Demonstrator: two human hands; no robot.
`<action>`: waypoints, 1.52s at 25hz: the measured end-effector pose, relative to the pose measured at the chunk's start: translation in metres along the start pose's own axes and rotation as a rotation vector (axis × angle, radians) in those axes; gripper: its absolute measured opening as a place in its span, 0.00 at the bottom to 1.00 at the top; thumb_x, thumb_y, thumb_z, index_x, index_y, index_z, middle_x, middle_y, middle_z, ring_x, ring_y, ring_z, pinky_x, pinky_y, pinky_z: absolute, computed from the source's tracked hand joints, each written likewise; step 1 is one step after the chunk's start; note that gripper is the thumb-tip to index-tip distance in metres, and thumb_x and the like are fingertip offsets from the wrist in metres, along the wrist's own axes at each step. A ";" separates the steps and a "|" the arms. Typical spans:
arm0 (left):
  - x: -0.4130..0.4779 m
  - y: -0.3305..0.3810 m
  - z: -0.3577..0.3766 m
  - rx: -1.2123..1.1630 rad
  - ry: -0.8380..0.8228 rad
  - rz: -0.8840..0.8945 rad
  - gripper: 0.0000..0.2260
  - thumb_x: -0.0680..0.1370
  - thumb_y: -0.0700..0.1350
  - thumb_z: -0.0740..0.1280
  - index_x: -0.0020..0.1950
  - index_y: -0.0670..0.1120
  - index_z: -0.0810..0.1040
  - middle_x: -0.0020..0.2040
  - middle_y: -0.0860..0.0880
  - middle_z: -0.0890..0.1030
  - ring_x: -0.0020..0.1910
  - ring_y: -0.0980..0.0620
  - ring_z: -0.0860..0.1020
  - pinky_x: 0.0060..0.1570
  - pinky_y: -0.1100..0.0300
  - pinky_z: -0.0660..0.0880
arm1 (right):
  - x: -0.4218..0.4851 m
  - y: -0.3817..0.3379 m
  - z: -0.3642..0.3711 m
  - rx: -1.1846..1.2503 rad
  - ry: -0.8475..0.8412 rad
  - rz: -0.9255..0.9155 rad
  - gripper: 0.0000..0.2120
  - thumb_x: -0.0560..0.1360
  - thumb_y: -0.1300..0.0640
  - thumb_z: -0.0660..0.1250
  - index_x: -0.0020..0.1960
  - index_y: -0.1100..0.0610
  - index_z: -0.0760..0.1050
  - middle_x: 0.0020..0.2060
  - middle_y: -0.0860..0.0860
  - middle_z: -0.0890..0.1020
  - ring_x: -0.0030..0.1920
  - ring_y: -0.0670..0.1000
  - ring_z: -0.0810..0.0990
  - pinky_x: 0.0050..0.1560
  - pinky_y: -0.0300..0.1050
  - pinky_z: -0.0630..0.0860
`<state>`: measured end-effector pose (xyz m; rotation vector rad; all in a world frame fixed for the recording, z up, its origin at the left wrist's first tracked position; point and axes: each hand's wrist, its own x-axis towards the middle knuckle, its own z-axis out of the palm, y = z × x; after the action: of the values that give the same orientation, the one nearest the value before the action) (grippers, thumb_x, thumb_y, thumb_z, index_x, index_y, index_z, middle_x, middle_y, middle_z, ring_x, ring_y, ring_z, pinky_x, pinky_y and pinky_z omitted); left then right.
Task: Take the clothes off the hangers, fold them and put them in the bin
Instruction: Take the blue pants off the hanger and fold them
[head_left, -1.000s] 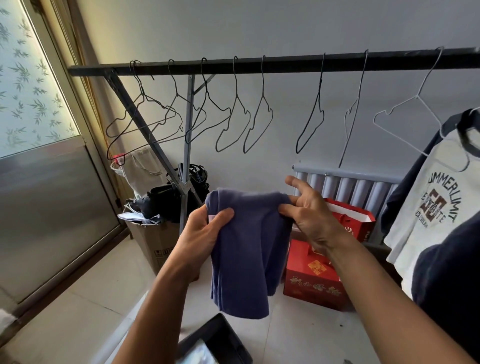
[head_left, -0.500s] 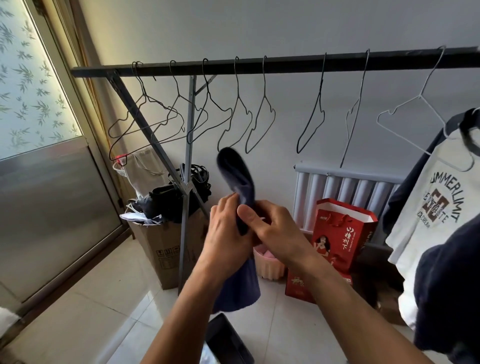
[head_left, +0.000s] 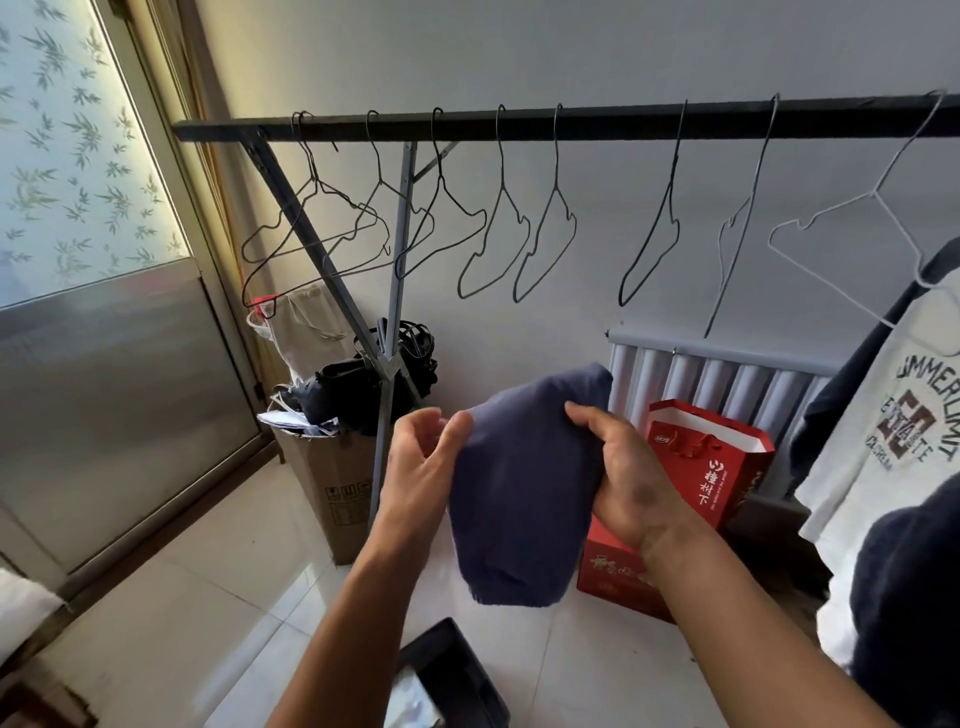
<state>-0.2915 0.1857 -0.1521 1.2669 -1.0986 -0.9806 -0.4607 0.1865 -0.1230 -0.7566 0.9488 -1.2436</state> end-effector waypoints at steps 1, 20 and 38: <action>-0.001 -0.002 -0.002 -0.066 -0.064 -0.147 0.27 0.71 0.64 0.68 0.62 0.46 0.77 0.55 0.47 0.82 0.54 0.51 0.81 0.54 0.54 0.76 | -0.001 -0.003 -0.001 0.013 -0.014 0.013 0.10 0.77 0.57 0.63 0.49 0.60 0.82 0.41 0.56 0.86 0.40 0.50 0.85 0.42 0.45 0.76; -0.033 -0.006 -0.002 -0.190 0.211 0.030 0.04 0.73 0.42 0.74 0.44 0.42 0.82 0.39 0.44 0.85 0.38 0.50 0.83 0.37 0.59 0.79 | 0.019 0.019 -0.014 -0.493 -0.340 -0.108 0.36 0.69 0.66 0.74 0.71 0.47 0.65 0.61 0.47 0.74 0.59 0.49 0.78 0.58 0.47 0.79; 0.010 -0.029 -0.128 -0.219 0.145 -0.086 0.22 0.71 0.61 0.71 0.59 0.51 0.80 0.52 0.47 0.85 0.50 0.48 0.83 0.45 0.54 0.81 | 0.061 0.085 0.106 -0.502 -0.136 -0.254 0.09 0.75 0.53 0.71 0.51 0.58 0.79 0.45 0.52 0.85 0.46 0.50 0.84 0.46 0.43 0.81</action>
<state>-0.1637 0.2018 -0.1782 1.1935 -0.8071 -1.0269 -0.3251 0.1396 -0.1634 -1.3741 1.0903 -1.1605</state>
